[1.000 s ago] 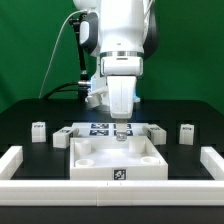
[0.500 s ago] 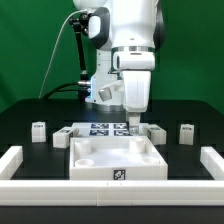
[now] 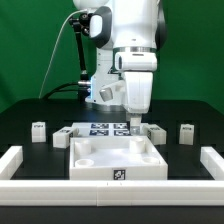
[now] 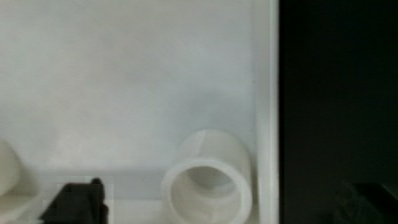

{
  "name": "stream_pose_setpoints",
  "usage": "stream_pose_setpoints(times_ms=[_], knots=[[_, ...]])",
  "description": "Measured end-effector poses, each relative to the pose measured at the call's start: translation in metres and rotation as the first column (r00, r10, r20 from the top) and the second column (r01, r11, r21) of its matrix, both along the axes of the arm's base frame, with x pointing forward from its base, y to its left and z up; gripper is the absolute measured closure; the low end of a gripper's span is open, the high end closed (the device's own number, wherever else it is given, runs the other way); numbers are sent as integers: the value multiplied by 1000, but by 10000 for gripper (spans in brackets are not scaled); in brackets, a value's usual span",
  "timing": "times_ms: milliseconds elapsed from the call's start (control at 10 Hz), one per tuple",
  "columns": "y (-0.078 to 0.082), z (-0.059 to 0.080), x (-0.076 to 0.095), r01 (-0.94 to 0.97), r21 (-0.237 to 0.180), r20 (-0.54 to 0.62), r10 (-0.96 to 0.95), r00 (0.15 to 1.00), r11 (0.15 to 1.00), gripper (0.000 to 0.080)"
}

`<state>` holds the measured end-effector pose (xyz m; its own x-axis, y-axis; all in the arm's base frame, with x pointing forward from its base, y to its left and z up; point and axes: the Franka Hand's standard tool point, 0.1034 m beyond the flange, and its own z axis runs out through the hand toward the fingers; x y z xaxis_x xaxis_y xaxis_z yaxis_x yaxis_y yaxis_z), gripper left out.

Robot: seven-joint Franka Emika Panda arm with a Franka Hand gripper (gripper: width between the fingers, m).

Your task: Assemble one leg

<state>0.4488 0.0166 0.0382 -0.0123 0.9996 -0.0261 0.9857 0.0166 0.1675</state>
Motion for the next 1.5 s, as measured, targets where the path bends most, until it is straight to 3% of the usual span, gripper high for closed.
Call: stream_pose_setpoints(times_ms=[400,1100,1500], knots=[[7,-16,-9,13,-10,-33,-13,999,1000,150],[-25,-24,5,14,-23,-32,-15,999,1000,150],[-36,-32,-1,39,-22,-46,-40,998,999,150]])
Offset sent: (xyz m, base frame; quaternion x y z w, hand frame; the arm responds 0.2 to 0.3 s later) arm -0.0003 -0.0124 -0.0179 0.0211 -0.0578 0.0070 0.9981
